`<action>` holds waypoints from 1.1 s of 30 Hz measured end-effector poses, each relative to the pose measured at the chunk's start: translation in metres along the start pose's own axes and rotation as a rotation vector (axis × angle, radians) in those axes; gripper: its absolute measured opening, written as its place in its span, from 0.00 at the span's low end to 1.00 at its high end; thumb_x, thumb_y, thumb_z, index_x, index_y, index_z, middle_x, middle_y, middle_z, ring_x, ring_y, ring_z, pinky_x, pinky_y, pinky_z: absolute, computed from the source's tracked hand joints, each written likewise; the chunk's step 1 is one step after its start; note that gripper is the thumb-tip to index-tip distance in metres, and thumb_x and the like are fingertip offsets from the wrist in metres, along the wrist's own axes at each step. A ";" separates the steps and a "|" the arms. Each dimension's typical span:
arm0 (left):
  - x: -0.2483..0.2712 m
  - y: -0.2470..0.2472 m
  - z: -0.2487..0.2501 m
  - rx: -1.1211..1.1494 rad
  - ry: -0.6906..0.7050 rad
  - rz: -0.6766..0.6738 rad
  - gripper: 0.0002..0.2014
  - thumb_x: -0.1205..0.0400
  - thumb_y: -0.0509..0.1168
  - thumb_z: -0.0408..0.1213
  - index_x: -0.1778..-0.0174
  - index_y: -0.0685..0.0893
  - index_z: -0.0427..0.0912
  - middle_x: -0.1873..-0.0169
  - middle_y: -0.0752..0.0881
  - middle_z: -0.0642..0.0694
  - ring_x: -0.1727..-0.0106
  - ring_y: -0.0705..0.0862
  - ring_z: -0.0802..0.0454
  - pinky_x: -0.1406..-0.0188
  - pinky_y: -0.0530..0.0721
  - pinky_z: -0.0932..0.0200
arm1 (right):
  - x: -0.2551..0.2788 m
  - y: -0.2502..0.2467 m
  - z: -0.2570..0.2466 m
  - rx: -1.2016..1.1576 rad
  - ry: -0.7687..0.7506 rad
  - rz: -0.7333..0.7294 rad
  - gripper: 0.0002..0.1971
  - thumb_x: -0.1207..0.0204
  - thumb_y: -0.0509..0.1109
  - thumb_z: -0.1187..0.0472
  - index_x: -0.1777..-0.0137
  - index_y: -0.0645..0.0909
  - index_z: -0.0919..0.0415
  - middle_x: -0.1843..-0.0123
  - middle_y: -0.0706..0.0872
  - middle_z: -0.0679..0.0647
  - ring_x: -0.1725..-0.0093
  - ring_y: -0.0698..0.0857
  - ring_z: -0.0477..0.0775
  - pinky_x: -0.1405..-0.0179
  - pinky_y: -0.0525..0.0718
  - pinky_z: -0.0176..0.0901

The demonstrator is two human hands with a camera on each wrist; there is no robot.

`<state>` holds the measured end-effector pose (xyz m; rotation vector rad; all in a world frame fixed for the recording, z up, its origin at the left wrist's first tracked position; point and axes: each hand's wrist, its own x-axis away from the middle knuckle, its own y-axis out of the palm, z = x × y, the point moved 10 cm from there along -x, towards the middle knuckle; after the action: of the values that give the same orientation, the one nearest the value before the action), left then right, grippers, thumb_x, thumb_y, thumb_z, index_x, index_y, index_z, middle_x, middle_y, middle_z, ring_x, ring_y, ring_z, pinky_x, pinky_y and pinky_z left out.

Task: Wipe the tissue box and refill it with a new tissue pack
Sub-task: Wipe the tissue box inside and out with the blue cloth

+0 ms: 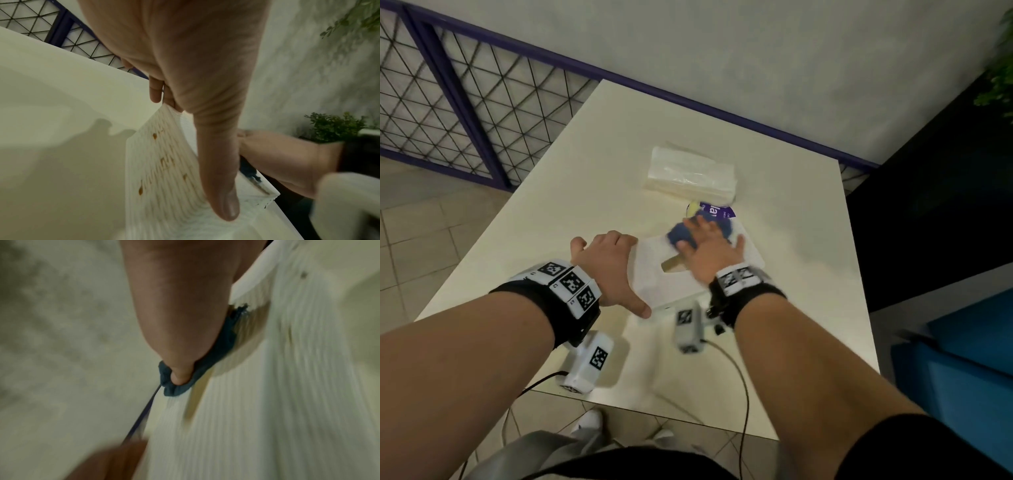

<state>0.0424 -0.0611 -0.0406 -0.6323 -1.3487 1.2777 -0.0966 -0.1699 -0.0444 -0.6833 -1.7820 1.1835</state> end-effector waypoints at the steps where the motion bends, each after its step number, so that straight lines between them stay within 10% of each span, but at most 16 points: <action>1: 0.000 0.000 0.000 -0.012 -0.001 -0.007 0.69 0.58 0.70 0.78 0.21 0.59 0.52 0.29 0.69 0.53 0.27 0.68 0.51 0.28 0.58 0.41 | -0.007 -0.008 0.028 0.000 0.085 0.007 0.29 0.17 0.47 0.41 0.17 0.45 0.38 0.13 0.42 0.42 0.14 0.44 0.50 0.22 0.37 0.72; 7: -0.003 0.002 0.004 -0.077 0.011 -0.031 0.68 0.58 0.68 0.80 0.22 0.60 0.50 0.30 0.70 0.51 0.28 0.68 0.50 0.28 0.56 0.40 | -0.013 -0.006 0.045 0.025 0.282 0.000 0.30 0.15 0.46 0.46 0.15 0.41 0.49 0.13 0.42 0.58 0.15 0.48 0.63 0.18 0.50 0.63; 14: -0.010 -0.006 0.019 -0.283 0.011 -0.065 0.55 0.54 0.71 0.77 0.36 0.69 0.45 0.42 0.74 0.48 0.37 0.74 0.47 0.38 0.67 0.45 | 0.058 0.039 -0.072 0.012 -0.311 -0.036 0.28 0.17 0.52 0.45 0.17 0.58 0.47 0.14 0.55 0.56 0.16 0.56 0.61 0.19 0.54 0.59; 24: -0.005 -0.006 0.016 -0.258 -0.005 -0.065 0.65 0.61 0.68 0.81 0.30 0.68 0.46 0.42 0.75 0.49 0.39 0.75 0.47 0.40 0.65 0.45 | 0.027 0.001 0.080 -0.029 0.223 0.047 0.28 0.14 0.49 0.52 0.15 0.48 0.53 0.13 0.43 0.54 0.15 0.47 0.63 0.17 0.50 0.61; 29: -0.002 -0.007 0.016 -0.307 0.033 -0.021 0.65 0.59 0.60 0.85 0.29 0.68 0.47 0.39 0.75 0.49 0.37 0.74 0.47 0.37 0.66 0.45 | 0.035 0.039 0.005 0.077 0.006 -0.060 0.29 0.18 0.55 0.55 0.18 0.58 0.58 0.16 0.60 0.60 0.21 0.63 0.65 0.21 0.63 0.58; 33: 0.005 -0.005 0.022 -0.422 0.049 -0.028 0.61 0.51 0.57 0.86 0.28 0.68 0.46 0.33 0.72 0.46 0.32 0.70 0.45 0.35 0.66 0.43 | 0.069 0.012 -0.020 -0.275 -0.129 -0.028 0.18 0.17 0.59 0.60 0.29 0.77 0.61 0.31 0.81 0.63 0.32 0.78 0.64 0.33 0.76 0.53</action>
<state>0.0225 -0.0655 -0.0297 -0.9238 -1.5944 0.9525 -0.1117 -0.1009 -0.0274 -0.7504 -2.0803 0.9910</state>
